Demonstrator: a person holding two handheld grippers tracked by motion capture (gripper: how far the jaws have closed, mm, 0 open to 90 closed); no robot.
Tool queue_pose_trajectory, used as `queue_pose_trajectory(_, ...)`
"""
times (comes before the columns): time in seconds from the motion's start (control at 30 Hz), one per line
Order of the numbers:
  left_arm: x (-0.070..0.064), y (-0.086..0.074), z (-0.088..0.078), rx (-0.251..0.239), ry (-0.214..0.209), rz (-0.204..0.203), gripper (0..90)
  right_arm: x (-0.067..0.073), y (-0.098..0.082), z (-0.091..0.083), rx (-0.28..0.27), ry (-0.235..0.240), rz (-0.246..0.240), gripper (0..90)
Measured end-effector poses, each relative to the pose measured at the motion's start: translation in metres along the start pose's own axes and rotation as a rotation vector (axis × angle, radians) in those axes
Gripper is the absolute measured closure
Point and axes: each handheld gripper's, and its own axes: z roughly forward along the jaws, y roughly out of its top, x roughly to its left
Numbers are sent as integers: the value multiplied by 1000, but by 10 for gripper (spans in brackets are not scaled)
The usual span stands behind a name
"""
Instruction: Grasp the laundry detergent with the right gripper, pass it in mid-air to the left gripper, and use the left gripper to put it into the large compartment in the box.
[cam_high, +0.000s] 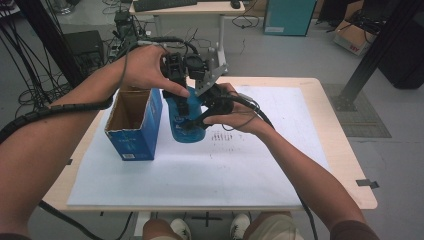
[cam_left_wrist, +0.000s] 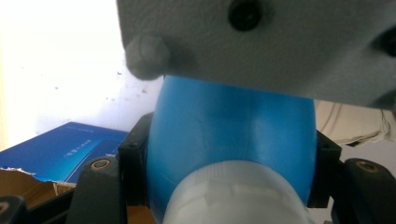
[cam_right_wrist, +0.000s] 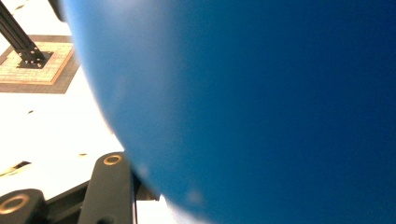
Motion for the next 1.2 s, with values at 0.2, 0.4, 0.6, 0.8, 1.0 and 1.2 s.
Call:
queue_pose_trajectory(0.2, 0, -1, 0, -10, 3, -1, 366, -1, 0, 0, -5, 1, -3, 433)
queue_pose_trajectory(0.4, 0, -1, 0, -22, 13, 0, 366, -1, 0, 0, -6, 0, -3, 433)
queue_pose_trajectory(0.6, 1, 0, 1, -22, 15, -4, 366, -2, 0, 0, -2, -5, -7, 432)
queue_pose_trajectory(0.8, 1, -1, 1, -14, 9, -8, 366, -3, -1, 1, -1, -1, -6, 431)
queue_pose_trajectory(1.0, 1, -1, 3, -7, 22, 2, 369, -2, -1, 2, 7, 3, 0, 430)
queue_pose_trajectory(1.2, 1, -1, 3, -3, 21, 5, 371, -2, -2, 2, 8, 7, 5, 427)
